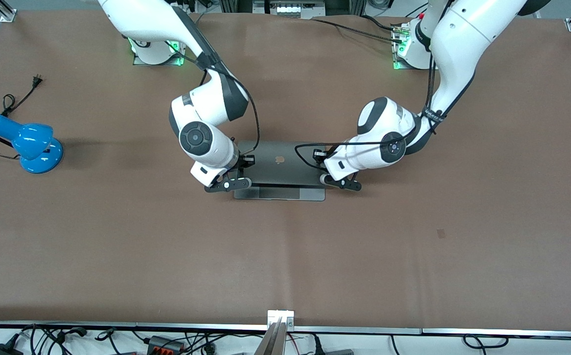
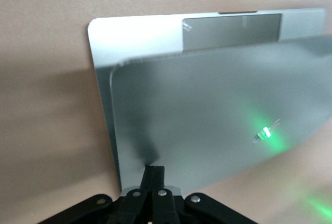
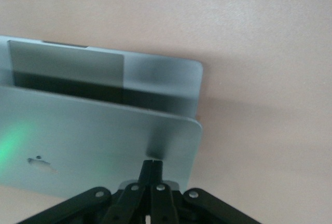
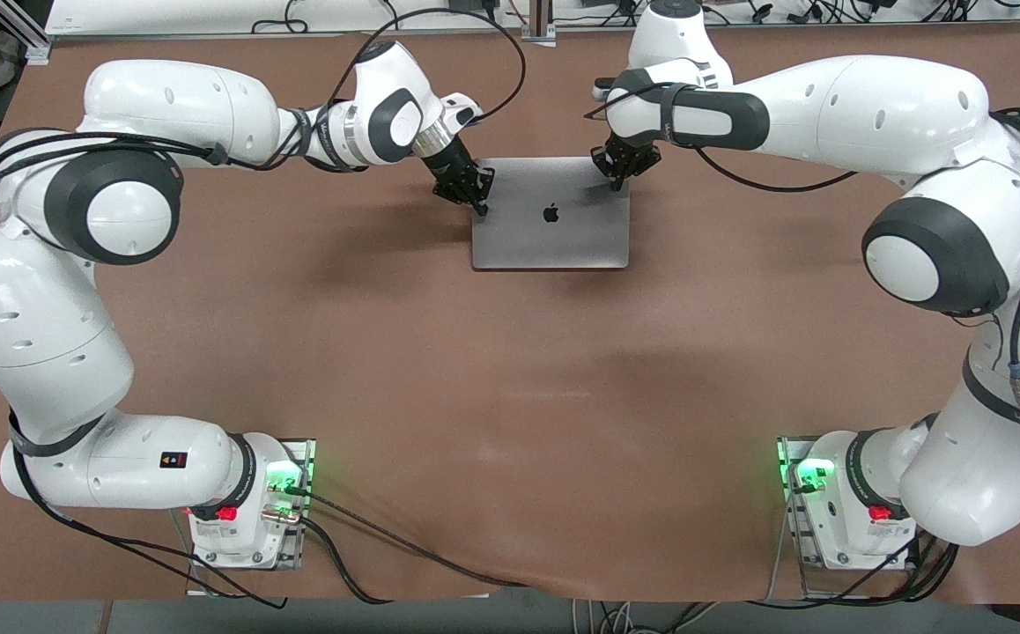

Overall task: Close laptop with both arms from behind
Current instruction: 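Push the laptop screen down onto the keyboard with both grippers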

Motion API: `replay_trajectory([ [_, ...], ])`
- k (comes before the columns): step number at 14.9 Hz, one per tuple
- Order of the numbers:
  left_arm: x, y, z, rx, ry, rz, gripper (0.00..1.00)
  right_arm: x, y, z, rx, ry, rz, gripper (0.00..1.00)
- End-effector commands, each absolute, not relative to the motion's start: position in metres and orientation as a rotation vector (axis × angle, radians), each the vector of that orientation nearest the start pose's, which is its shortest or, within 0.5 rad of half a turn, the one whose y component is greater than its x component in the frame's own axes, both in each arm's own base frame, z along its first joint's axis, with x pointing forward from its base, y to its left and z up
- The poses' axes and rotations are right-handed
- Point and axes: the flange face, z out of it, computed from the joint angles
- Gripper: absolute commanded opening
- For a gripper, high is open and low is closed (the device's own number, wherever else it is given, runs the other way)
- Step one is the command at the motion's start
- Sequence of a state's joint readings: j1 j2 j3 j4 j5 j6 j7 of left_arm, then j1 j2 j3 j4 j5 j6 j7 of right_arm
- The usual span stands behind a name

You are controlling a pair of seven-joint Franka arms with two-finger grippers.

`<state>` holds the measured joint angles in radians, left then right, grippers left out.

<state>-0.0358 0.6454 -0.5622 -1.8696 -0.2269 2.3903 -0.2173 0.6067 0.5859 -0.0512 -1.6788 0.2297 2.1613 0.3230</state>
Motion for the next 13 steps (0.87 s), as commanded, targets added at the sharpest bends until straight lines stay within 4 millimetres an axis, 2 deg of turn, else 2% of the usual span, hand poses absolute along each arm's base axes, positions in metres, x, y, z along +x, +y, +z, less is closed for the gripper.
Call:
replay_trajectory([
  [1,0.545,-0.347,0.195,-3.475,0.233,0.379,0.0,0.57,0.369,0.234,-3.045,-0.139,0.181,0.0],
  [5,0.546,-0.351,0.181,-3.48,0.234,0.348,0.0,0.57,0.372,0.196,-3.05,-0.135,0.145,0.0],
  [8,0.544,-0.354,0.177,-3.469,0.261,0.344,0.0,0.567,0.373,0.177,-3.057,-0.137,0.153,0.0],
  [10,0.544,-0.351,0.175,-3.463,0.262,0.34,0.0,0.565,0.375,0.171,-3.06,-0.142,0.159,0.0],
  [13,0.548,-0.347,0.184,-3.463,0.215,0.334,0.0,0.568,0.378,0.177,-3.053,-0.147,0.141,0.0],
])
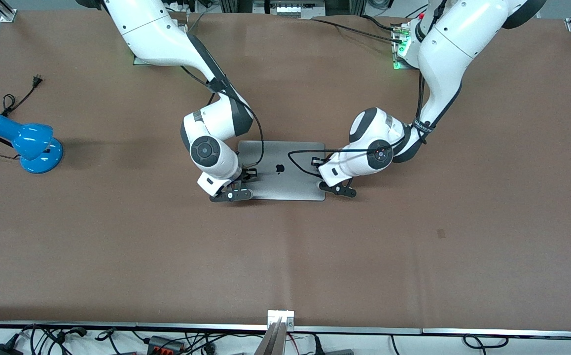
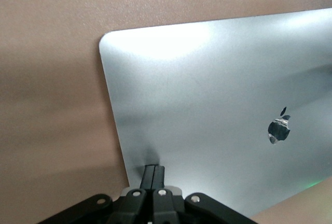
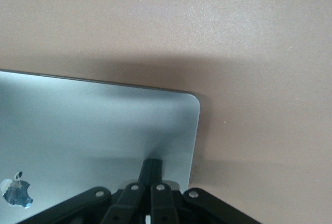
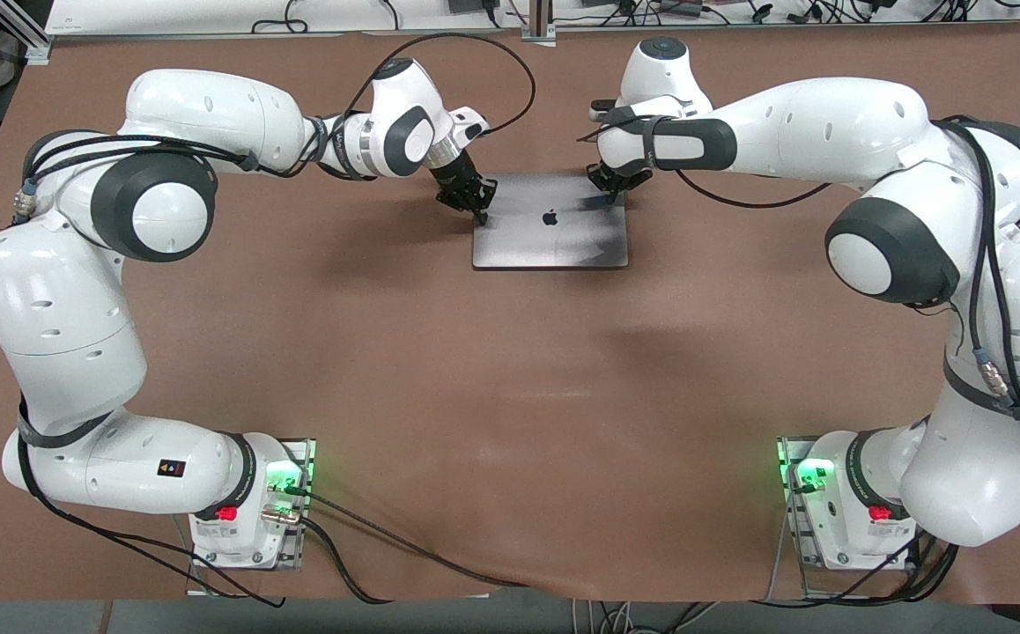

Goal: Close laptop with both arms from behind

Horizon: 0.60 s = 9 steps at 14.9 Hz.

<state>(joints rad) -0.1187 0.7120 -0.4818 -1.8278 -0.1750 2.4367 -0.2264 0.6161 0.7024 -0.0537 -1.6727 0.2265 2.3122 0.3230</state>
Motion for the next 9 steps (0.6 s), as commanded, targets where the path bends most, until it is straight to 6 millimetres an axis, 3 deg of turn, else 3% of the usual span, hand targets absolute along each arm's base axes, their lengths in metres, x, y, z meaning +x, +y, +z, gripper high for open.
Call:
replay_trajectory([
  [1,0.549,-0.348,0.194,-3.459,0.19,0.325,0.0,0.571,0.38,0.183,-3.049,-0.146,0.129,0.0],
  [4,0.551,-0.34,0.23,-3.429,0.16,0.347,0.0,0.573,0.383,0.195,-3.047,-0.104,0.106,0.0],
  [6,0.552,-0.325,0.271,-3.386,0.176,0.392,0.0,0.579,0.38,0.228,-3.036,-0.093,0.058,0.0],
  [9,0.551,-0.283,0.34,-3.31,0.176,0.459,0.0,0.593,0.354,0.284,-3.044,-0.049,0.028,0.0],
])
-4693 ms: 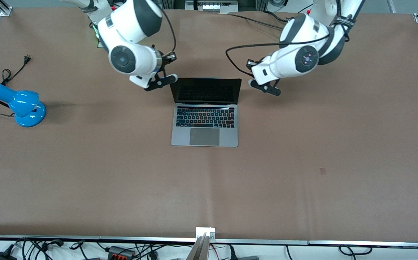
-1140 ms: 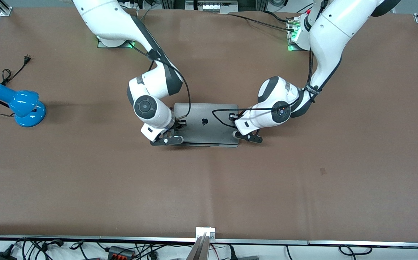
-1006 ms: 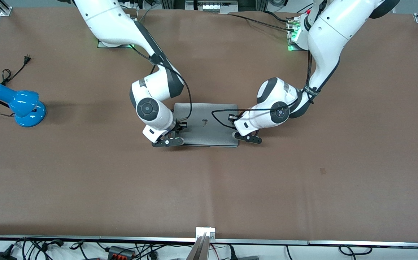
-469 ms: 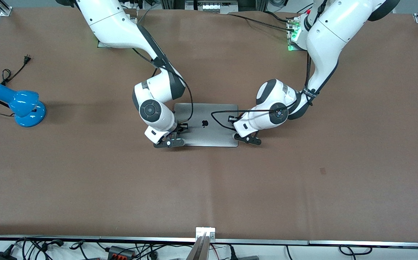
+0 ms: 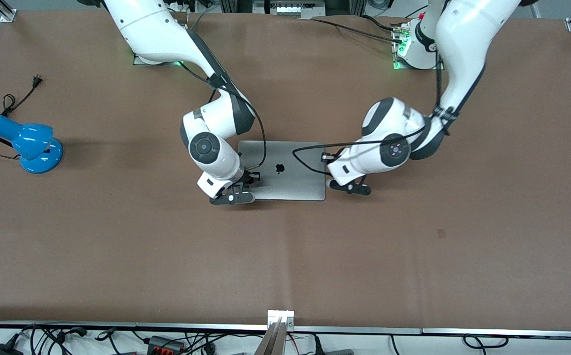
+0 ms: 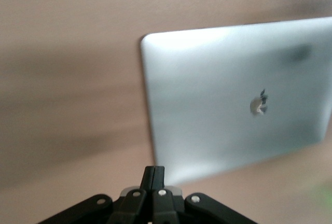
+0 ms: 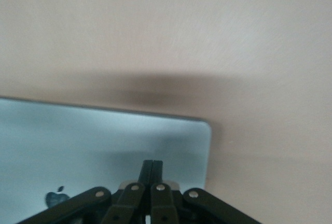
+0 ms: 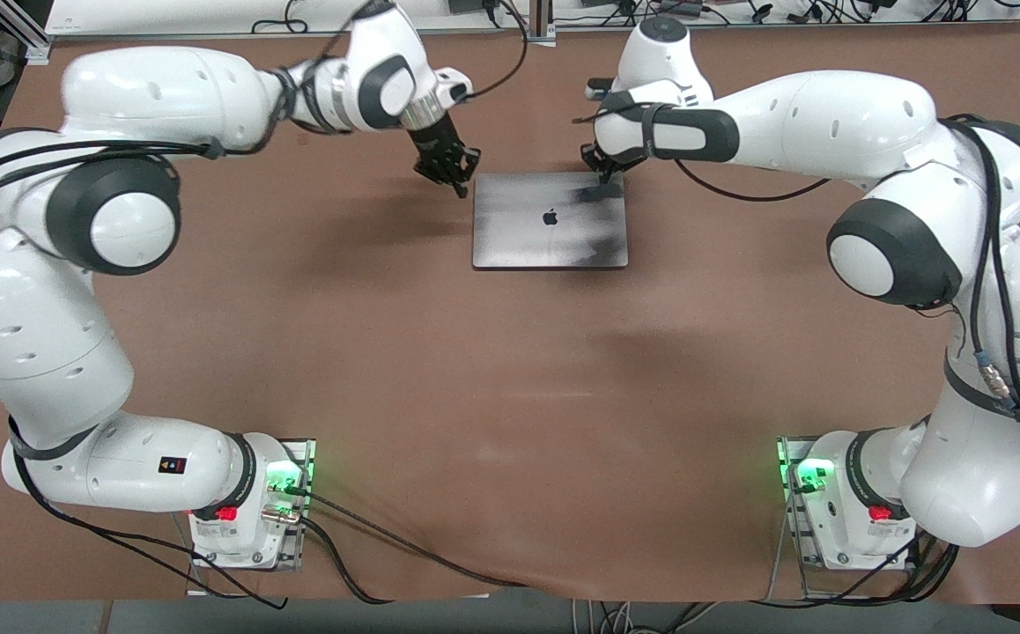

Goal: Close laptop with both arms from behind

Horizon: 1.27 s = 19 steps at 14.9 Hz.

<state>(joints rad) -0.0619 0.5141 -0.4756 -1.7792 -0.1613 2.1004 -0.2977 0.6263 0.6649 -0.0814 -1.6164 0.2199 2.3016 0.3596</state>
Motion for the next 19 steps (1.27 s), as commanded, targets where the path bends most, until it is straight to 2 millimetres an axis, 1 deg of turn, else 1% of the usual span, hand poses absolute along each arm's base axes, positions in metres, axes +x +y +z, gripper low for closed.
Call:
replay_trajectory([
  [1,0.551,-0.272,0.362,-3.299,0.161,0.445,0.0,0.596,0.343,0.3,-3.052,-0.044,0.035,0.0],
  [2,0.549,-0.264,0.382,-3.29,0.154,0.43,0.0,0.596,0.331,0.32,-3.059,-0.033,0.071,0.0],
  [3,0.546,-0.255,0.401,-3.279,0.143,0.424,0.0,0.59,0.325,0.337,-3.066,-0.027,0.135,0.0],
  [4,0.545,-0.244,0.419,-3.263,0.127,0.445,0.0,0.588,0.314,0.354,-3.081,-0.018,0.176,0.0],
  [5,0.54,-0.237,0.439,-3.247,0.126,0.456,0.0,0.586,0.302,0.374,-3.101,-0.014,0.194,0.0],
  [6,0.538,-0.225,0.463,-3.238,0.102,0.472,0.0,0.585,0.295,0.385,-3.124,-0.024,0.201,0.04],
  [7,0.537,-0.213,0.484,-3.226,0.086,0.501,0.0,0.586,0.288,0.395,-3.141,-0.007,0.194,0.47],
  [8,0.533,-0.206,0.506,-3.21,0.085,0.527,0.0,0.591,0.275,0.402,-3.148,0.009,0.176,0.99],
  [9,0.533,-0.193,0.524,-3.204,0.081,0.544,0.0,0.596,0.261,0.418,-3.142,0.03,0.136,1.0],
  [10,0.534,-0.179,0.537,-3.192,0.108,0.571,0.0,0.598,0.253,0.435,-3.134,0.045,0.106,1.0],
  [11,0.537,-0.161,0.556,-3.202,0.14,0.58,0.0,0.594,0.247,0.452,-3.127,0.06,0.115,1.0],
  [12,0.539,-0.147,0.564,-3.207,0.133,0.591,0.0,0.594,0.238,0.471,-3.124,0.08,0.111,1.0],
  [13,0.541,-0.14,0.563,-3.209,0.122,0.587,0.01,0.601,0.225,0.491,-3.124,0.113,0.081,1.0],
  [14,0.542,-0.138,0.561,-3.209,0.118,0.586,0.1,0.607,0.216,0.509,-3.128,0.142,0.06,1.0],
  [15,0.541,-0.132,0.561,-3.207,0.107,0.585,0.19,0.611,0.207,0.522,-3.144,0.156,0.03,1.0],
  [16,0.536,-0.13,0.568,-3.208,0.138,0.556,0.4,0.613,0.203,0.525,-3.173,0.156,0.004,1.0],
  [17,0.535,-0.124,0.568,-3.208,0.15,0.541,0.99,0.613,0.199,0.529,-3.181,0.13,-0.004,1.0],
  [18,0.538,-0.107,0.571,-3.219,0.136,0.512,1.0,0.614,0.191,0.529,-3.177,0.066,0.016,1.0],
  [19,0.541,-0.096,0.573,-3.231,0.149,0.479,1.0,0.614,0.185,0.528,-3.179,-0.03,0.035,1.0],
])
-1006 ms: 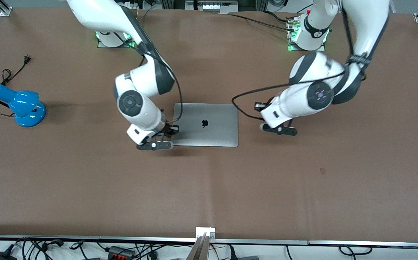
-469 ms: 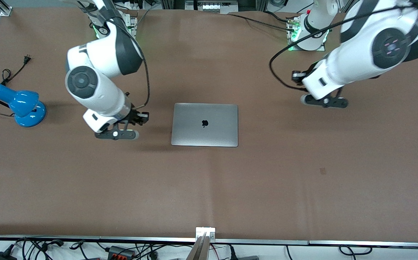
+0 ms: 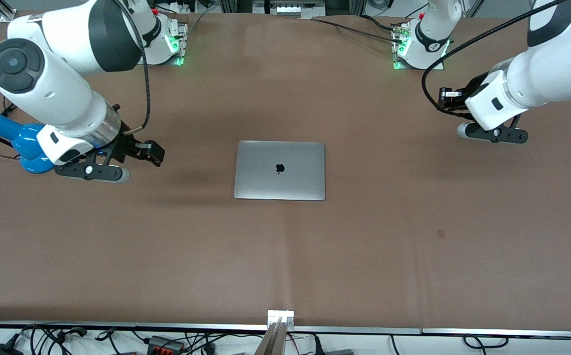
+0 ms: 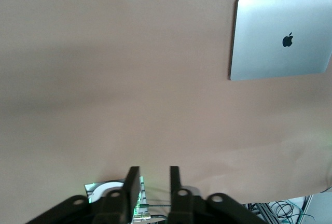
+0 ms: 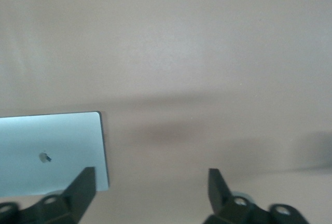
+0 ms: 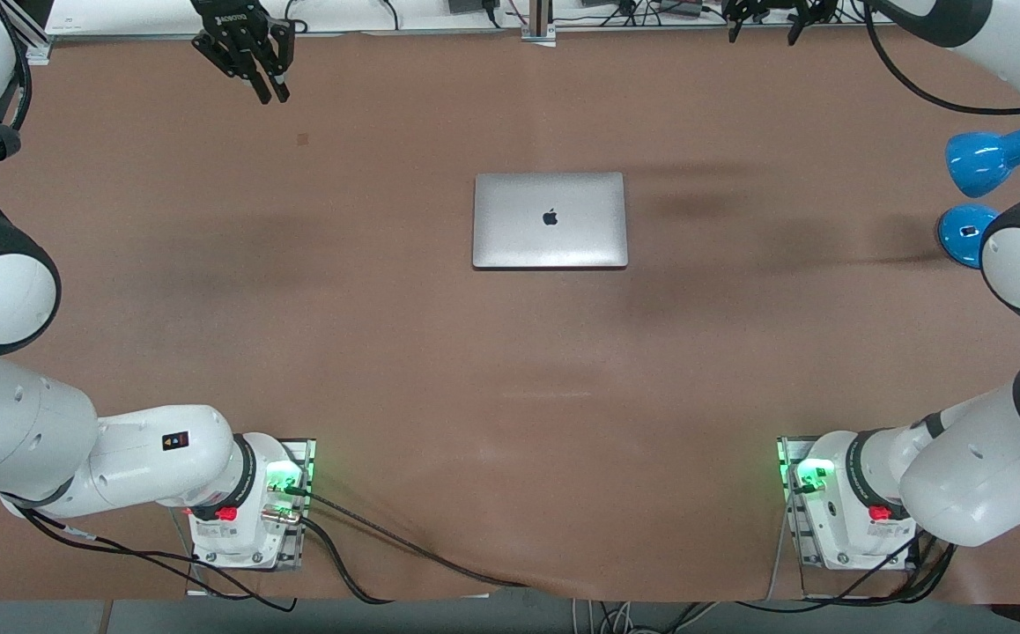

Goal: Close laptop with both arms from behind

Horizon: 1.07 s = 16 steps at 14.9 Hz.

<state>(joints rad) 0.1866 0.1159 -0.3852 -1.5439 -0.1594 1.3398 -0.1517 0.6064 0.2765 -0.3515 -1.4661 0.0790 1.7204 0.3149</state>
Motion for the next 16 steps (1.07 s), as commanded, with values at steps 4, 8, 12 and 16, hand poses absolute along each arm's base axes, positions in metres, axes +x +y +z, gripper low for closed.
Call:
replay_trajectory([
  [4,0.549,-0.044,0.582,-3.198,0.163,0.357,1.0,0.631,0.13,0.531,-3.156,-0.034,0.03,1.0],
  [8,0.527,-0.045,0.578,-3.109,0.074,0.303,1.0,0.646,0.06,0.572,-3.11,0.109,-0.067,1.0],
  [12,0.537,-0.045,0.578,-3.111,0.067,0.214,1.0,0.64,0.014,0.601,-3.077,0.118,-0.109,1.0],
  [16,0.54,-0.042,0.583,-3.13,0.026,0.19,1.0,0.637,-0.001,0.602,-3.131,-0.007,-0.099,1.0],
])
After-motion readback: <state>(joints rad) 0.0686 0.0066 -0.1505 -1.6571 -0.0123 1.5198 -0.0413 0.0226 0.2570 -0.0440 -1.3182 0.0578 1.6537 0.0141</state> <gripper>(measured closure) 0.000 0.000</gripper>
